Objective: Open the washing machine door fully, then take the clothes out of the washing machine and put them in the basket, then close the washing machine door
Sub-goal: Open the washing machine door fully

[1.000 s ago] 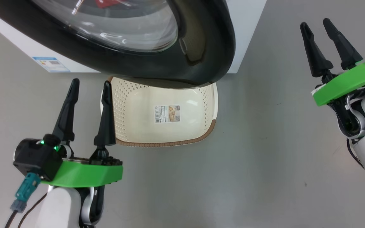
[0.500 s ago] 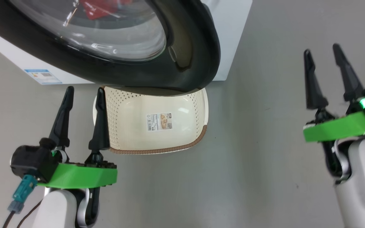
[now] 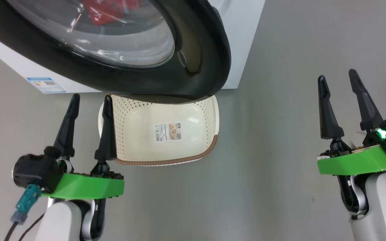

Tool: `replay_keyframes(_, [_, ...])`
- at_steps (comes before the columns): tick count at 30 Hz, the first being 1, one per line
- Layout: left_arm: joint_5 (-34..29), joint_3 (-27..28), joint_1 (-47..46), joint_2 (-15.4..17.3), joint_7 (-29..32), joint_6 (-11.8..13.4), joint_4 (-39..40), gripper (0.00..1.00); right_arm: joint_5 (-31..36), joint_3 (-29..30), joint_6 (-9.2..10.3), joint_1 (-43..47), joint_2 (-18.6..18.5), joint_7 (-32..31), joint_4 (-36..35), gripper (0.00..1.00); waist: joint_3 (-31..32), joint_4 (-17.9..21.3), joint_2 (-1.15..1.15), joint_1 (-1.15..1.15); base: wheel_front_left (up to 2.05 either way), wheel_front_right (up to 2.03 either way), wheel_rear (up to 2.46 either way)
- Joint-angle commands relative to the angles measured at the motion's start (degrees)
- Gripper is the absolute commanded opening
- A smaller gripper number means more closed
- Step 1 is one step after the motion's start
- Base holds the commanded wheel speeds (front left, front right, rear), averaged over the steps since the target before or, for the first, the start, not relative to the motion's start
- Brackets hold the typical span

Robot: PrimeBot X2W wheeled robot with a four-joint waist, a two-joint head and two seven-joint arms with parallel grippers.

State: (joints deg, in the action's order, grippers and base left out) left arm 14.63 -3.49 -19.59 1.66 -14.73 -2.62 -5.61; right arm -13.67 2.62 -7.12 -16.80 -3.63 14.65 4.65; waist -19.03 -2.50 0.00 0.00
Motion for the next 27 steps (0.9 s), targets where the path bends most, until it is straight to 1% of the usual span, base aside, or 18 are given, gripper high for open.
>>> replay_keyframes(1, [-0.4,2.0,0.9,1.2,-0.3,-0.4,1.3,1.00,0.3,-1.6,-0.36,0.7,0.1,0.3,-1.9,1.00,-0.1,-0.1,0.00,0.00,0.00,0.00,0.00])
replay_keyframes(27, [-0.3,1.6,0.5,1.2,-0.3,-0.4,1.4,1.00,0.6,-2.2,-0.36,1.3,0.6,0.3,-2.1,1.00,-1.1,-0.5,0.00,0.00,0.00,0.00,0.00])
